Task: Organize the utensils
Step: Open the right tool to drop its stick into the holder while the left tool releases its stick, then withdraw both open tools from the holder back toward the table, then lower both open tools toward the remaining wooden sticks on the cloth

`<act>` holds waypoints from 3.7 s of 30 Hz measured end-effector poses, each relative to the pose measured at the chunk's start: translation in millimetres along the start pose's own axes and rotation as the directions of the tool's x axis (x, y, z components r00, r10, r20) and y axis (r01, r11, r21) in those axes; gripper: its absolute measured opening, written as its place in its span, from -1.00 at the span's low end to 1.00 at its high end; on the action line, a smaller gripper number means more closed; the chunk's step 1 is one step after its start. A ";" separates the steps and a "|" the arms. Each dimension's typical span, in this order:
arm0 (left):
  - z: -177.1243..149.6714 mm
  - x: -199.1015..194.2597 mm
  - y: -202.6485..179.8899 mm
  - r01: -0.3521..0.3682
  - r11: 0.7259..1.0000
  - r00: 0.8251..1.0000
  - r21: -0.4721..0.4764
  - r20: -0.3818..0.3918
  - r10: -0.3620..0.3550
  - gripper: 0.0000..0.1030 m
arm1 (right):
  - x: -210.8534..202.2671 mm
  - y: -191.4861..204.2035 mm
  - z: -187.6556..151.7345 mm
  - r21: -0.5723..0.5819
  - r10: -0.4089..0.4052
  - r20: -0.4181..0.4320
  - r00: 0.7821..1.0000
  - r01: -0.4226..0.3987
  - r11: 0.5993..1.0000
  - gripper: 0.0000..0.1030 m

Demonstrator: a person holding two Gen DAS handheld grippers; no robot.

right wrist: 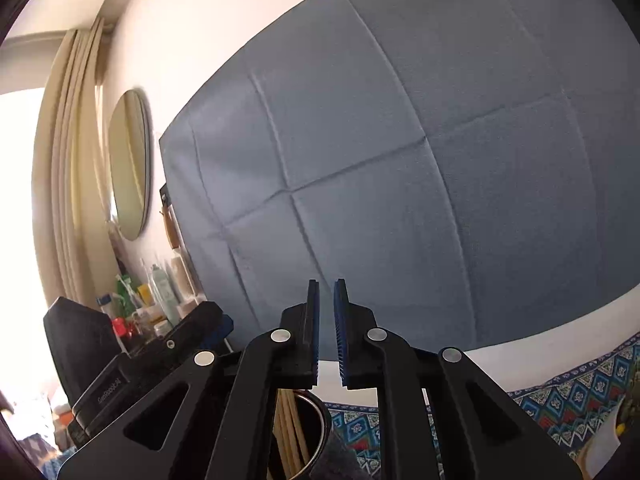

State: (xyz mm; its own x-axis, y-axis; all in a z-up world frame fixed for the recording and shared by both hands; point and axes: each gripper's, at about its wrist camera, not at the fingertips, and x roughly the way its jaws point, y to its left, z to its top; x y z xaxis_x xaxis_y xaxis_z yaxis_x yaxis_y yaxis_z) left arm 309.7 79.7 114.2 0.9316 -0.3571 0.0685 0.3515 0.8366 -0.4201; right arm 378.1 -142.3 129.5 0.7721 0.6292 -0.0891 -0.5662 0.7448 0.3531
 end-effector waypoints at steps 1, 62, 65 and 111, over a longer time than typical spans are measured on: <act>2.2 -1.6 1.4 -0.016 1.000 1.000 -0.005 0.011 0.017 0.32 | 0.5 -1.0 -0.3 0.003 -0.004 -0.004 1.000 0.004 1.000 -0.82; 21.1 -126.6 -111.6 -0.371 0.857 0.843 0.358 -0.258 0.472 0.88 | -148.7 108.1 -2.3 -0.291 -0.372 -0.144 0.917 0.320 0.902 0.84; 13.7 -134.6 -110.9 -0.367 0.852 0.832 0.373 -0.278 0.480 0.88 | -154.0 112.0 -13.4 -0.301 -0.381 -0.164 0.910 0.322 0.898 0.84; -164.7 -145.5 -70.3 -0.182 0.897 0.465 0.402 -0.769 0.439 0.89 | -78.5 47.9 -195.2 -0.259 -0.339 -0.728 0.597 0.218 0.941 0.84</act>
State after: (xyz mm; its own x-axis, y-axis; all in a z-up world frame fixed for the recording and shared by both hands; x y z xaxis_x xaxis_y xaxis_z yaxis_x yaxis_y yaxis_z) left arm 134.2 4.4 -15.3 0.5159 -0.1180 -0.8485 0.1830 0.9828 -0.0254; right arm 234.1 -112.6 -28.4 0.4426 0.2849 -0.8503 -0.4395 0.8954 0.0712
